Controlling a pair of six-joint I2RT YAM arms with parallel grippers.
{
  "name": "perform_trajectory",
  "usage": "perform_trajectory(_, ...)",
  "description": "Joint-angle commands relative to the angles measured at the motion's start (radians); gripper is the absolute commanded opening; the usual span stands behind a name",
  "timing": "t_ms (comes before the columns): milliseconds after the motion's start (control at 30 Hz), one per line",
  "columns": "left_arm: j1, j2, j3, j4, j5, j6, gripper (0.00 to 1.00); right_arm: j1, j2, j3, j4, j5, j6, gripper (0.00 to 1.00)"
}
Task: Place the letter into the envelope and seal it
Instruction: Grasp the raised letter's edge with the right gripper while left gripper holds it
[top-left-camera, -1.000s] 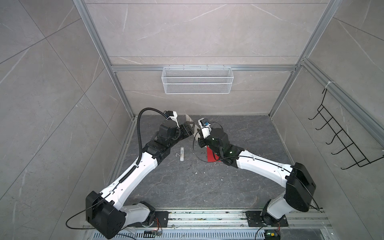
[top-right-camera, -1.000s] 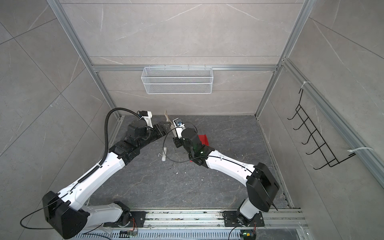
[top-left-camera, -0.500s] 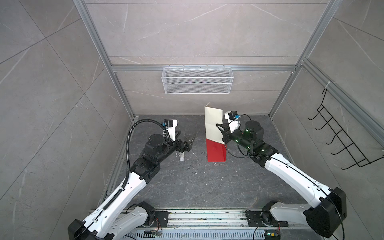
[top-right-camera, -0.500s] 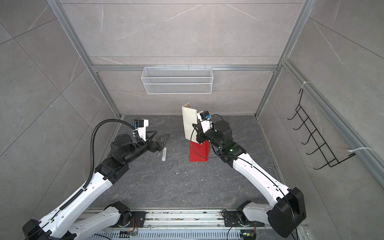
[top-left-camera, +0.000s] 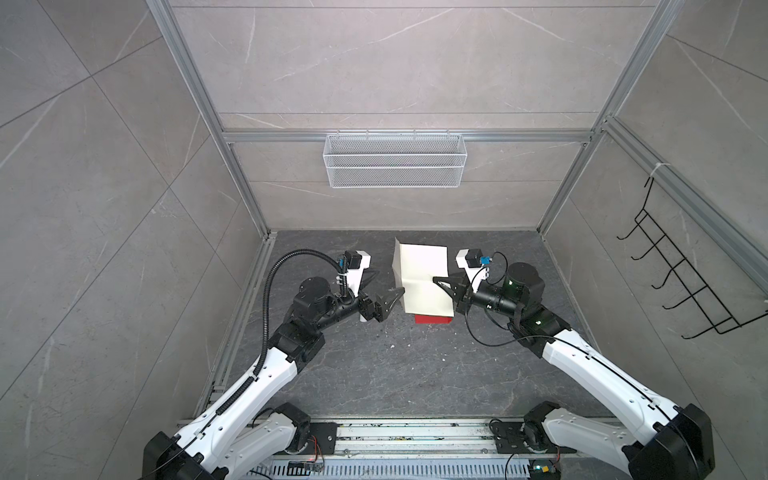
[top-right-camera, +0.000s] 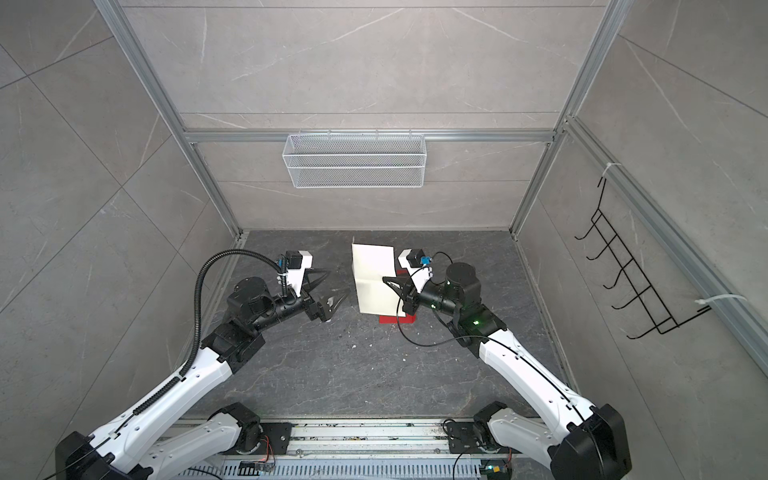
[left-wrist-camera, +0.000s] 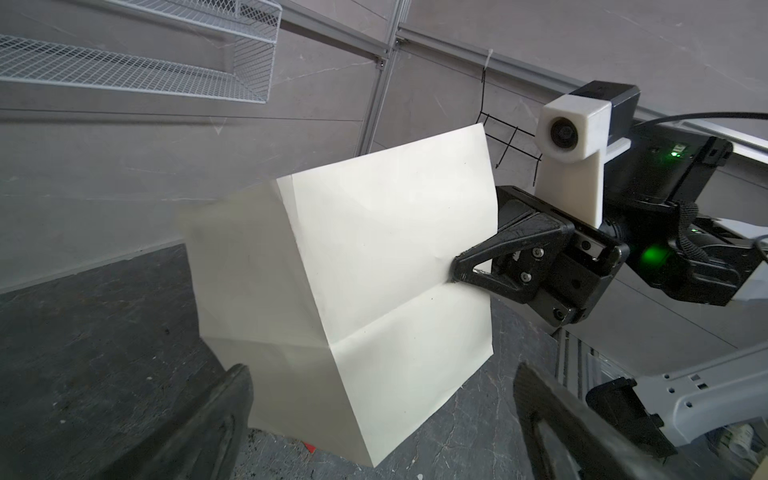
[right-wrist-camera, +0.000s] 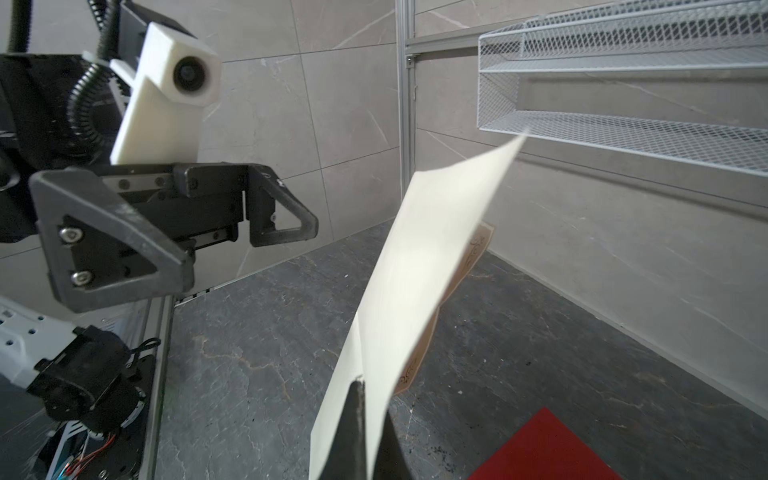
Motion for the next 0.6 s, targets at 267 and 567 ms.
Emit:
perform_trajectory(267,0.037,0.031,-0.031,0.189,0.119,0.002,1.0,-0.002,-0.052,-0.1,0.302,-0.149,0.027,0.0)
perform_trajectory(567,0.082,0.087,-0.054,0.38,0.236,-0.115,0.98,-0.002,-0.01,-0.112,0.434,-0.218,0.112,0.0)
